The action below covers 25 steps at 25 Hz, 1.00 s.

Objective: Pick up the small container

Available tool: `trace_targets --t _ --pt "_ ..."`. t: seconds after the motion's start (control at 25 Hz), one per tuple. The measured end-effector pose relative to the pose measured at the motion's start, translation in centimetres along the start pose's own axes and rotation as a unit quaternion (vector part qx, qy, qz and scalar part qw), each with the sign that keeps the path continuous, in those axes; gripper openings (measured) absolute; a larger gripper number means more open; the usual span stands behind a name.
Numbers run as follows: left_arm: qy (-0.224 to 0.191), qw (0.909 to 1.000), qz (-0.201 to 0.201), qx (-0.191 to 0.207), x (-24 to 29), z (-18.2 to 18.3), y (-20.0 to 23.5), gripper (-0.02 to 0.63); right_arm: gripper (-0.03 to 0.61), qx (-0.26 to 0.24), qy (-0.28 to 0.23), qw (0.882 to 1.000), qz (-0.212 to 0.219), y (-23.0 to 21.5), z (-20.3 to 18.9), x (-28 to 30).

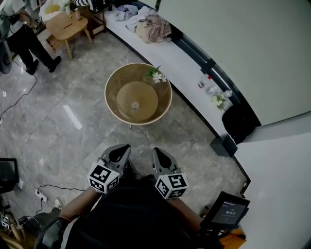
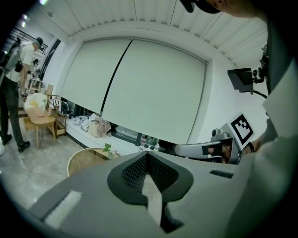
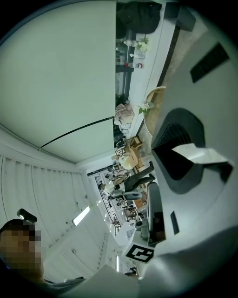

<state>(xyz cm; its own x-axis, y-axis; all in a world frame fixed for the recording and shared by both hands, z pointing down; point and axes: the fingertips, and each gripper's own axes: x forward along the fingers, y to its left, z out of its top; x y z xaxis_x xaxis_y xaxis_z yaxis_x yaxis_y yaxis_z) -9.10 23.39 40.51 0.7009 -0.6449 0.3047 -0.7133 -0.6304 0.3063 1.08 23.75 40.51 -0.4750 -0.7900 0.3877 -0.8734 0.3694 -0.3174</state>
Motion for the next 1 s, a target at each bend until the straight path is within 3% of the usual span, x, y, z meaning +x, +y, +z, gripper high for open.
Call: trace_targets --t 0.16,0.44,0.76,1.0 --pt "-0.022 0.9997 0.005 0.007 0.3 1.2 1.3 0.003 -0.005 -0.005 -0.002 1.0 -0.006 0.2 0.6 0.9" --pt "0.003 0.9999 0.003 -0.012 2.9 1.1 3.5 0.003 -0.005 0.023 0.005 1.0 -0.004 -1.9 0.9 3.5" --pt "0.023 0.998 0.059 0.005 5.6 2.4 7.4 0.003 -0.005 0.032 0.005 0.998 0.054 -3.8 3.0 9.4" --pt "0.042 0.9957 0.083 0.003 10.1 3.4 9.8 0.003 -0.005 0.043 0.014 0.996 0.074 -7.4 5.2 13.4"
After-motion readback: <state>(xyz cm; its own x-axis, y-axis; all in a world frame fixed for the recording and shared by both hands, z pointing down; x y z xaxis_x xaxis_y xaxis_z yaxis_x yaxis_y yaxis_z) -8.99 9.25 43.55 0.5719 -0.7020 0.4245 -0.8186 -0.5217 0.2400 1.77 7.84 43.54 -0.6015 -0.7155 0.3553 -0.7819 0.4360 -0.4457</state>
